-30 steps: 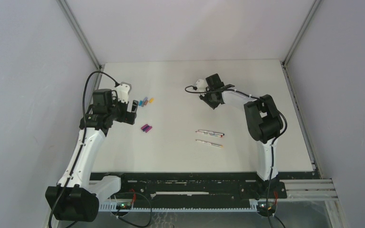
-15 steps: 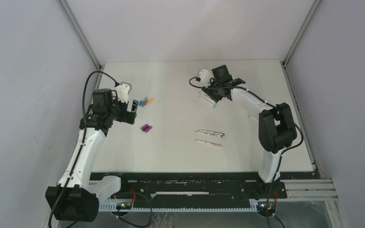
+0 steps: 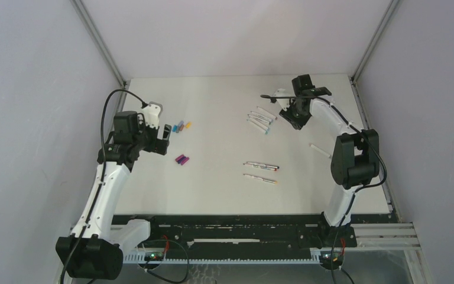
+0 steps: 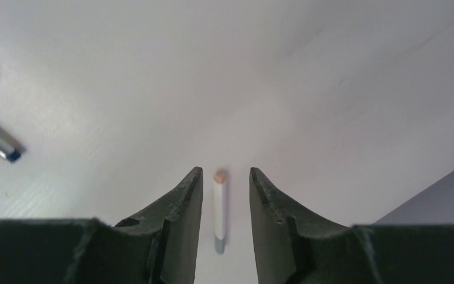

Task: Open the pen caps
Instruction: Pick up the pen from the center of the board.

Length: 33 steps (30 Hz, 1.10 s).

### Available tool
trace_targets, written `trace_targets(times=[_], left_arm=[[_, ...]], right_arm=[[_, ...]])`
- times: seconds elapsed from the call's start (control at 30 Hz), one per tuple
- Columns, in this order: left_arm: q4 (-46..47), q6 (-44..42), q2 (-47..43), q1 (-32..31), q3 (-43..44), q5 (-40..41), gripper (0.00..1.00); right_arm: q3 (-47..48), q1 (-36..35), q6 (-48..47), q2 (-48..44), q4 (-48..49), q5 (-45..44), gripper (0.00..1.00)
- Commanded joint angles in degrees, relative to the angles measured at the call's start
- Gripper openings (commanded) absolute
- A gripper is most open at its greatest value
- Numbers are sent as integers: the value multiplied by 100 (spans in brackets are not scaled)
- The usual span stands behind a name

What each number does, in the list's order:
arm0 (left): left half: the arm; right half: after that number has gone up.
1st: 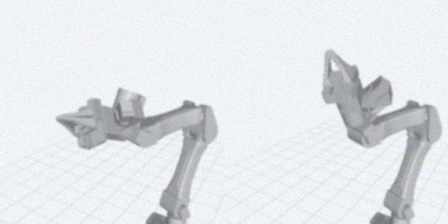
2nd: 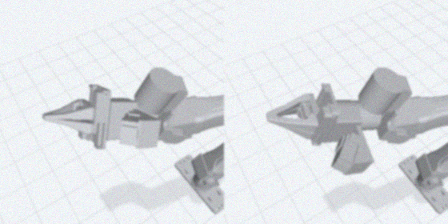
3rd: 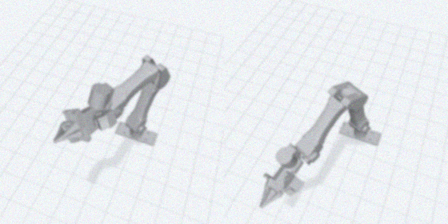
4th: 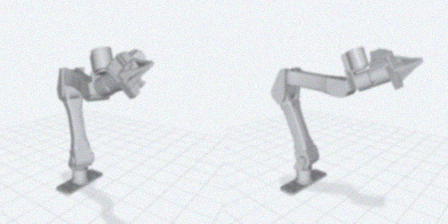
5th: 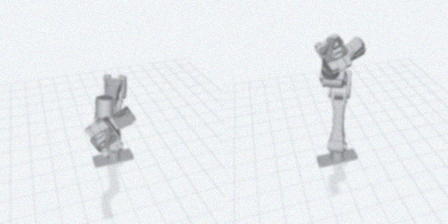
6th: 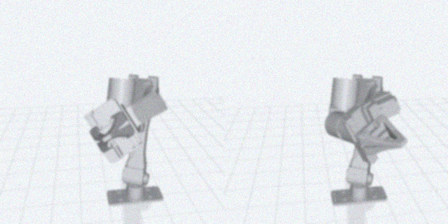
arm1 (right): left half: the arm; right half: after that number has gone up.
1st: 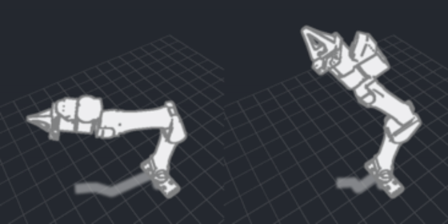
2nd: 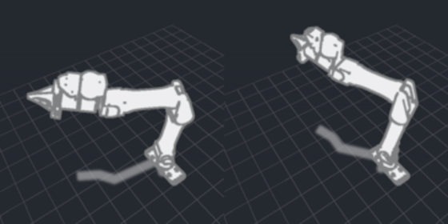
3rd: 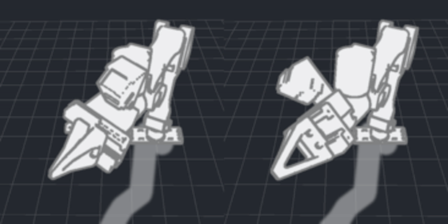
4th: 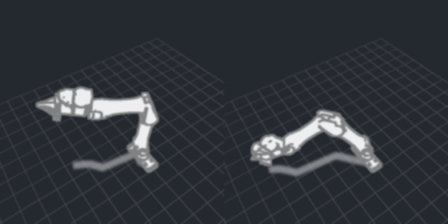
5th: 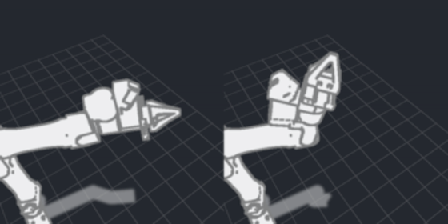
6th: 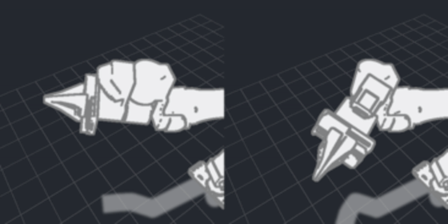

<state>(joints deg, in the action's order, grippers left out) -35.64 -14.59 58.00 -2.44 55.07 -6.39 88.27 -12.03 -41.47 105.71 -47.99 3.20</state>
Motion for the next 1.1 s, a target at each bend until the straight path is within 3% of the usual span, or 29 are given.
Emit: trace_targets(times=[0.0, 1.07], left_arm=[[154, -79, -172, 51, -136, -92, 100], [188, -81, -131, 55, -172, -77, 100]], right_arm=[[155, 262, -432, 20, -952, -58, 34], [241, 945, -816, 1528, -1374, -760, 39]])
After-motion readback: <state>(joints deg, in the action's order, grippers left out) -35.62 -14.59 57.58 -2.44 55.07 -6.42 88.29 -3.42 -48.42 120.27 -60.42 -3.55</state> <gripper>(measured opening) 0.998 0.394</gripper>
